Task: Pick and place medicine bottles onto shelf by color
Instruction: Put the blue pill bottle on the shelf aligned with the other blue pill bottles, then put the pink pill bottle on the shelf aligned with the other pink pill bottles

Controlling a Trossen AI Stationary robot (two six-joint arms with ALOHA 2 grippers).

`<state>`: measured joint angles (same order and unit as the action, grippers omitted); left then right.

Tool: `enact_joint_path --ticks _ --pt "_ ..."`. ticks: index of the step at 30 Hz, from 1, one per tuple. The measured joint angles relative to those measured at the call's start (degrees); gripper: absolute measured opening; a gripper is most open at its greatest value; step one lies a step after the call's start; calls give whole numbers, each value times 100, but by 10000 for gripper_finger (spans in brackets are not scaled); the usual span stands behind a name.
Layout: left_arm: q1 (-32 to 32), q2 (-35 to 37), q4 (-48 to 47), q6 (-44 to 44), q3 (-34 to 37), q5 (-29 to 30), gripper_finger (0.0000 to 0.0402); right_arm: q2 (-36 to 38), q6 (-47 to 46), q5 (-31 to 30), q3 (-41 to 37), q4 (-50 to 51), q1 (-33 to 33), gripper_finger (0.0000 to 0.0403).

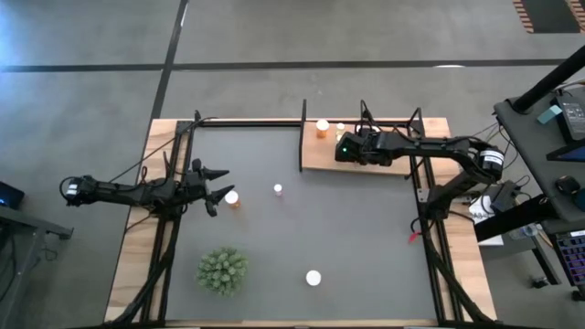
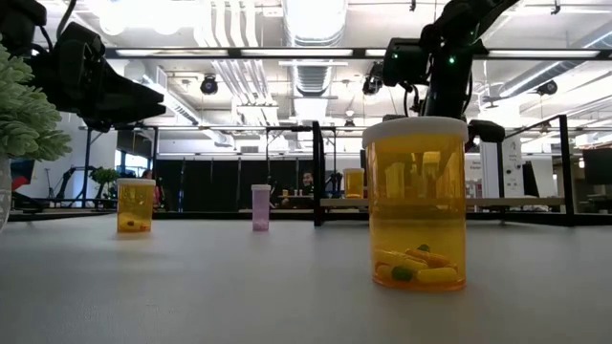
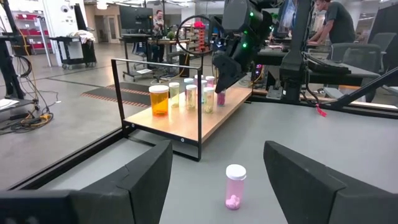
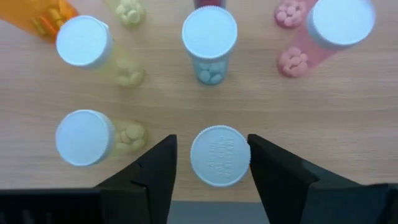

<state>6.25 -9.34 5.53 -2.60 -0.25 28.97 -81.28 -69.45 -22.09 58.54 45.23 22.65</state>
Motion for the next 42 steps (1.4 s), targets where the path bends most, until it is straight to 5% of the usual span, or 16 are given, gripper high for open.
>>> enact_joint_path --ticks 12,21,26,42 --pt "-1 0 1 1 0 0 238 27 -330 -43 784 1396 -477 268" --pt "0 0 0 -1 0 0 238 -77 -998 -690 1089 1137 -1663 274" --pt "1 0 -1 1 0 0 238 -634 -611 -878 1442 742 -2037 274" --pt "1 0 -1 1 0 0 238 -2914 1054 -127 3729 572 -2065 274"
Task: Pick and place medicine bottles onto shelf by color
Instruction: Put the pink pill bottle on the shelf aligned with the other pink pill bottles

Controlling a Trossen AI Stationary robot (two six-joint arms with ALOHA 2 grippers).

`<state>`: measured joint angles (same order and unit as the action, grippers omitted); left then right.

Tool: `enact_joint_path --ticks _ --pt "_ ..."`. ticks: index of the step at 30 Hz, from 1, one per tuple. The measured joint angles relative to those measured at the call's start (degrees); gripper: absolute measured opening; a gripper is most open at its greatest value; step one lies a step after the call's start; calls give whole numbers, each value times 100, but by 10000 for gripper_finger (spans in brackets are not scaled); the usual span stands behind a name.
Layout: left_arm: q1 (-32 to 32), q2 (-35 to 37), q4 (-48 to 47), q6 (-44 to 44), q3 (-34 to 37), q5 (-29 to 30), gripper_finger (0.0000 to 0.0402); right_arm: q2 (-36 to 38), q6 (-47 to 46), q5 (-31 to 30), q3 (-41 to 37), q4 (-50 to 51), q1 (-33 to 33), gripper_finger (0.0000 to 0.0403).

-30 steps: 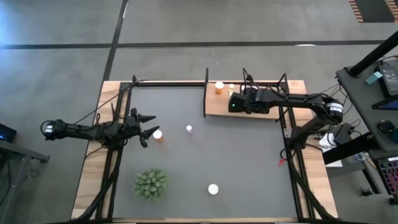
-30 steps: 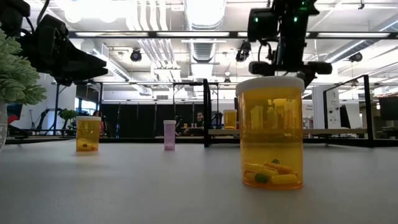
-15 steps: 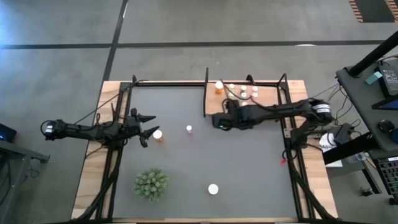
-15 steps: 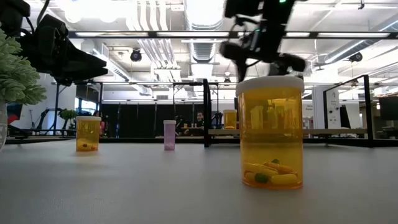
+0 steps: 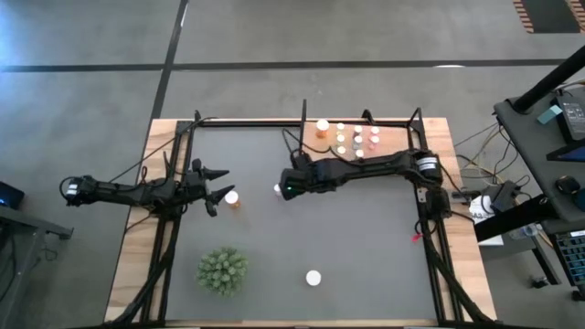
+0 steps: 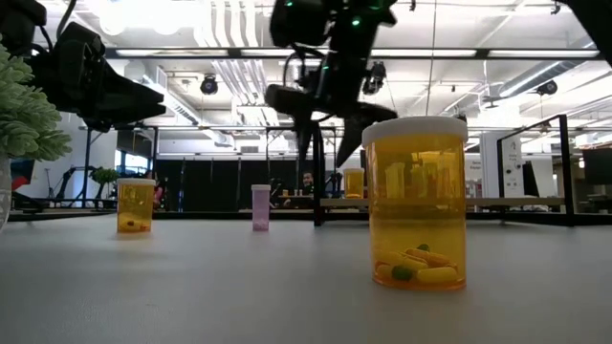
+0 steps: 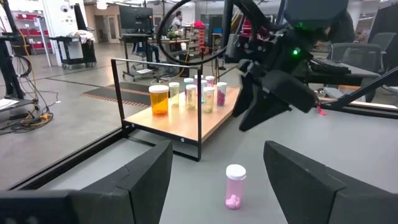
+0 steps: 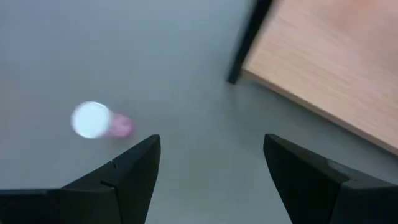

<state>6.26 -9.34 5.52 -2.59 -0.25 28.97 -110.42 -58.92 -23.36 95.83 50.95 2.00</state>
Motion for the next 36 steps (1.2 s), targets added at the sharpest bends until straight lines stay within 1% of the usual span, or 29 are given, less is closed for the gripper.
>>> enact_joint_path --ticks 11,17,23,27,31,36 --pt "0 0 0 0 0 0 238 -981 727 595 1186 -27 0 274" --pt "-2 0 1 0 0 0 238 -1370 1029 878 1705 -33 0 274" --pt "-1 -1 0 0 0 0 238 -1452 1198 883 1742 -156 15 273" --pt "-1 -2 -1 0 0 0 238 -1452 1202 891 1693 -291 75 263" --pt "0 -2 0 0 0 0 238 -1450 1203 912 1474 -586 108 239" --pt "-1 -2 0 0 0 0 238 -1450 1202 1155 1338 -707 178 197"
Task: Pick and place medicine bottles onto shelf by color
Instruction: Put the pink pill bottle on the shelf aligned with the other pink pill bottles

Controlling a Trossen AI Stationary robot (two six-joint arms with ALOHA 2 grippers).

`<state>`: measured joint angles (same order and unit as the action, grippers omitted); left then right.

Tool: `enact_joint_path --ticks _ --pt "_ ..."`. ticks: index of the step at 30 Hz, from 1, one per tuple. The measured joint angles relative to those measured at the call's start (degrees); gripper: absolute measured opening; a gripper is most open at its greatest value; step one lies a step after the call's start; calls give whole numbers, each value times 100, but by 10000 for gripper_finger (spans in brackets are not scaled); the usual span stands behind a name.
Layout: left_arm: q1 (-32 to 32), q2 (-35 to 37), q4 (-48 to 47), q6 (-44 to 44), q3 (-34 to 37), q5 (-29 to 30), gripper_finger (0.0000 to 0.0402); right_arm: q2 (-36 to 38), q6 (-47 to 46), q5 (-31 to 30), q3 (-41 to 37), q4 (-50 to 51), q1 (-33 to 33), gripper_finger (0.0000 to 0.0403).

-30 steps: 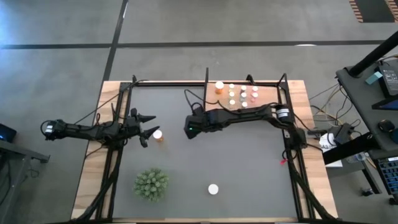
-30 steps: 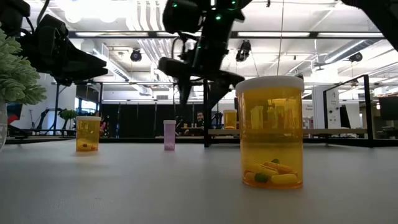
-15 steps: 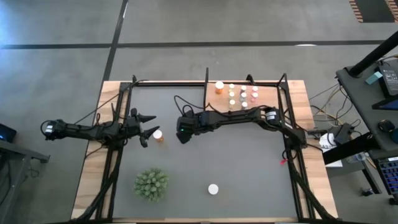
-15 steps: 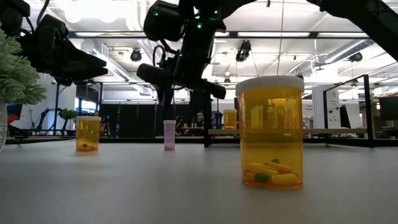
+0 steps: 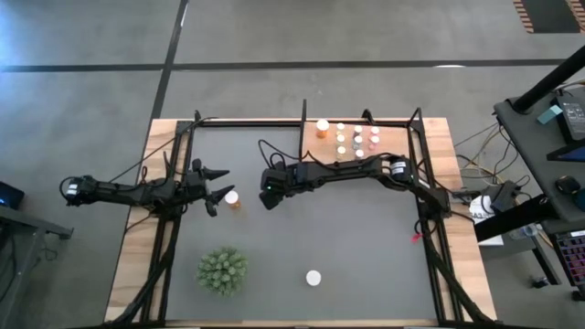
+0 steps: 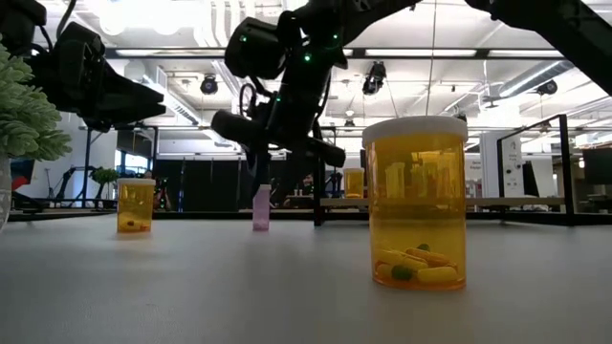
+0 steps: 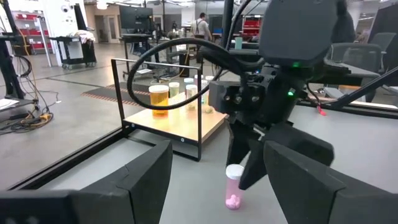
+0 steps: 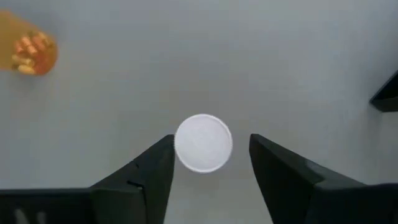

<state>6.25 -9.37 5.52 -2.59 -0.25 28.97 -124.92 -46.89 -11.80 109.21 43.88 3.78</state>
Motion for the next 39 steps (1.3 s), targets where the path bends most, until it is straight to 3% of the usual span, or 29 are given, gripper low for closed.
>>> enact_joint_path --ticks 11,18,31,39 --pt "0 0 0 0 0 0 238 7 0 1 -11 -50 26 90" --pt "-1 0 0 0 0 0 238 62 0 0 -11 268 29 106" --pt "-1 2 0 0 0 0 238 376 0 -25 -91 857 37 91" --pt "1 2 0 -1 0 0 238 1270 -228 -440 -1232 499 48 91"
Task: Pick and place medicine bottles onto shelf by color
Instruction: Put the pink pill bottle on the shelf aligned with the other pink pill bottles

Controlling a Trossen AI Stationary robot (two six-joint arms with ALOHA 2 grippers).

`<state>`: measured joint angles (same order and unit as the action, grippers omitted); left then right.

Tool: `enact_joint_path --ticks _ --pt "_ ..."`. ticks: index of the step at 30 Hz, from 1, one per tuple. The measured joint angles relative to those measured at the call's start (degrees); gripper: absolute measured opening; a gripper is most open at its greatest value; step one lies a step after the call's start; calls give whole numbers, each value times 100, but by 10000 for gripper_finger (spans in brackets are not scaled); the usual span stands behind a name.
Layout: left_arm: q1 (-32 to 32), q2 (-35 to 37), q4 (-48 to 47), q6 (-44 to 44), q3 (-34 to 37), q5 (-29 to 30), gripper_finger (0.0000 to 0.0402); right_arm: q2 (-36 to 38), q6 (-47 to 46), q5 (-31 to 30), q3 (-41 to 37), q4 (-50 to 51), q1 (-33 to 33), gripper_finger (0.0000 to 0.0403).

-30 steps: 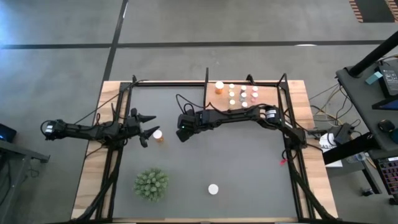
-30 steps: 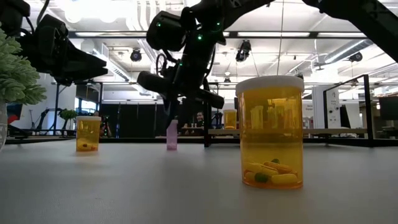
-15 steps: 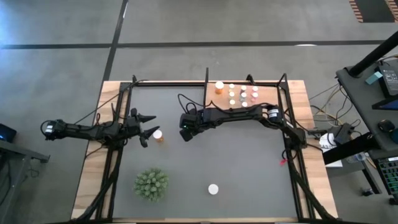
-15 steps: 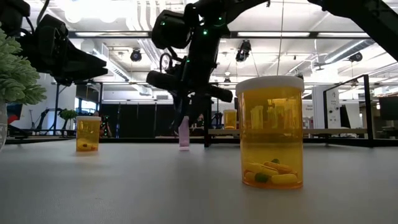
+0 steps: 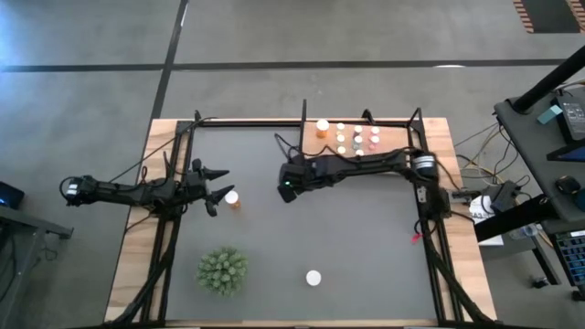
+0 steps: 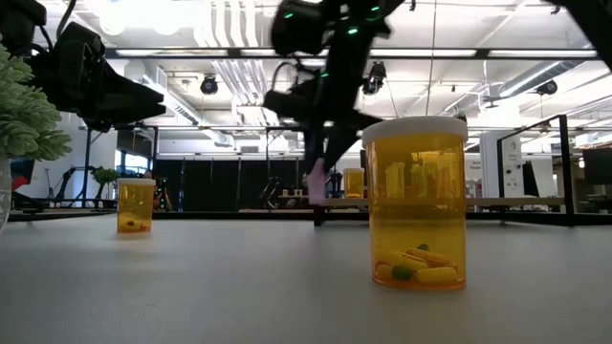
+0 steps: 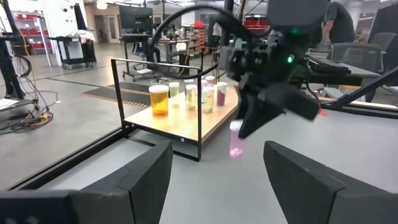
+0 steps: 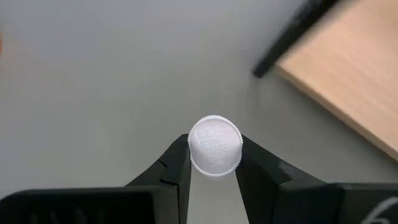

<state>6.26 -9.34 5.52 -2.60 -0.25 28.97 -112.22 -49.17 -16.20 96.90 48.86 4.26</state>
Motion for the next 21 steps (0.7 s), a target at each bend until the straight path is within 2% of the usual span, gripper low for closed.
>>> enact_joint_path --ticks 5,11,21 --pt "-2 0 1 1 0 0 238 1026 -643 -258 -1311 -507 1 91" --pt "-2 0 0 -1 0 0 238 2132 -1832 -651 -2606 -426 3 91" --pt "0 0 0 1 0 0 238 3582 -2938 -819 -4180 -345 1 92"
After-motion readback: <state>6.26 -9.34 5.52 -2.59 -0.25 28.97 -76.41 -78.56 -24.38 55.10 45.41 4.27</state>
